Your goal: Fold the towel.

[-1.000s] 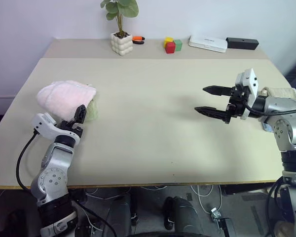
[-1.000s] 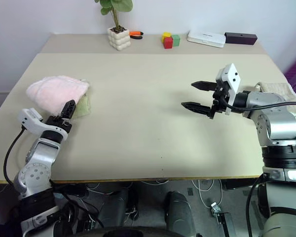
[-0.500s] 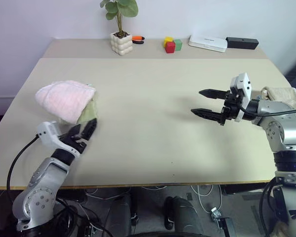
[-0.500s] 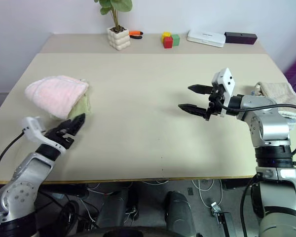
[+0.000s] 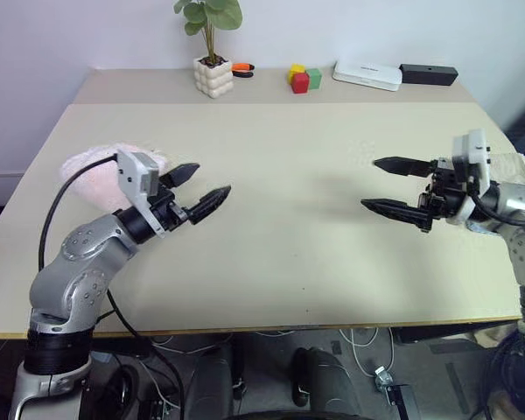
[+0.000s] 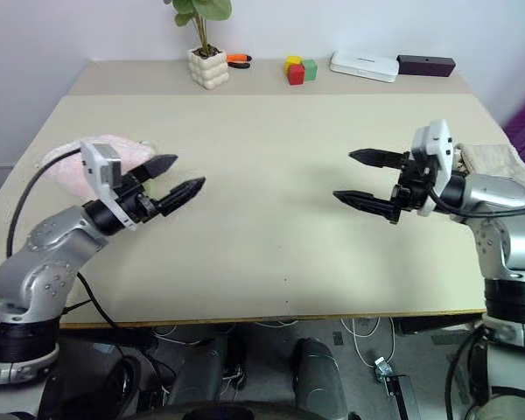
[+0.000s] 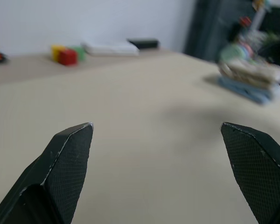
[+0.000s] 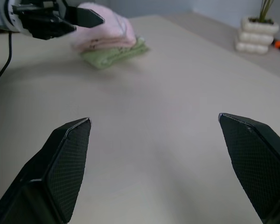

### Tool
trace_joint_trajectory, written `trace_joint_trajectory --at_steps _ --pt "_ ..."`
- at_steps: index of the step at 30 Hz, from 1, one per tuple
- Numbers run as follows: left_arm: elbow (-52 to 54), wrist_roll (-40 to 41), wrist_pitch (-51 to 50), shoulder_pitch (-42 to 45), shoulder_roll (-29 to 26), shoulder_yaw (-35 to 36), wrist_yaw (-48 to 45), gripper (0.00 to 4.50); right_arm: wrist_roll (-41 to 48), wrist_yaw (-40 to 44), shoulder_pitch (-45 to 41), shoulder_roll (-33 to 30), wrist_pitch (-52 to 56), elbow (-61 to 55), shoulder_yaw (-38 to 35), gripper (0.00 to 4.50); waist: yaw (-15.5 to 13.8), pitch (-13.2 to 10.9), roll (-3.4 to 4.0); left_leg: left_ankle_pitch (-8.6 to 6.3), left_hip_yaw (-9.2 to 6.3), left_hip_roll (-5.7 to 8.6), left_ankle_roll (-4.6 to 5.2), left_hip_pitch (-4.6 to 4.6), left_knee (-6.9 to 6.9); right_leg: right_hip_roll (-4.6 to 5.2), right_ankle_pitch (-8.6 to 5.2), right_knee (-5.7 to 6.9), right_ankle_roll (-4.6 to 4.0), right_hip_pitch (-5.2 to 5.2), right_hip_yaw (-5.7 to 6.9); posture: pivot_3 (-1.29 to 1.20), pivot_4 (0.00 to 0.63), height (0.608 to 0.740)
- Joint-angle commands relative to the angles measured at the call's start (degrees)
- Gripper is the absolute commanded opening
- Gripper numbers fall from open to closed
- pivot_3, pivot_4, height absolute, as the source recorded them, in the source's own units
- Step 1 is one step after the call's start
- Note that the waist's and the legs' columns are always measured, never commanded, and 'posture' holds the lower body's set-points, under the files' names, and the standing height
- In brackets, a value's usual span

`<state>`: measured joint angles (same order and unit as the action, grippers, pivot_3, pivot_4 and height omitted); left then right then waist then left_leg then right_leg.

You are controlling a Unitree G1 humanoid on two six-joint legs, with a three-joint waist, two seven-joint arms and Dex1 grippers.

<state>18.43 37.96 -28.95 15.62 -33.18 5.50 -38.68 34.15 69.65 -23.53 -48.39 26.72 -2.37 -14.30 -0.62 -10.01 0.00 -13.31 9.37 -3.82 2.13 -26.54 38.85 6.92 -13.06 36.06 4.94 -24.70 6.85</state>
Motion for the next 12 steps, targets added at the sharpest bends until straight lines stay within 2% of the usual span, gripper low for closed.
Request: trace_joint_trajectory --at_steps 1,7,12 --pt "-3.6 -2.8 5.6 0.8 -0.2 -0.4 -5.4 4.46 3.8 -3.2 2.2 -2.0 4.3 -7.9 -4.1 4.50 -0.1 0.0 0.01 -0.06 0.00 -0.01 -0.05 0.00 0.00 0.00 -0.01 0.00 -0.02 0.00 -0.01 0.00 0.150 0.740" --pt "-11.2 -7.5 10.5 5.0 1.1 -1.0 -6.1 4.46 6.1 -5.1 6.4 -3.9 7.9 -12.0 -7.2 4.50 -0.1 0.0 0.01 -0.20 -0.11 -0.09 0.13 0.00 0.02 0.07 -0.03 -0.06 -0.06 -0.20 0.00 0.00 0.150 0.740" --pt "-11.5 -9.1 11.7 4.5 2.2 -1.3 -6.1 4.46 5.8 -6.2 4.2 -4.1 8.9 -12.3 -4.6 4.50 -0.1 0.0 0.00 -0.25 -0.06 -0.06 0.24 -0.02 0.03 0.12 -0.02 -0.08 -0.05 -0.01 -0.01 0.00 0.150 0.740"
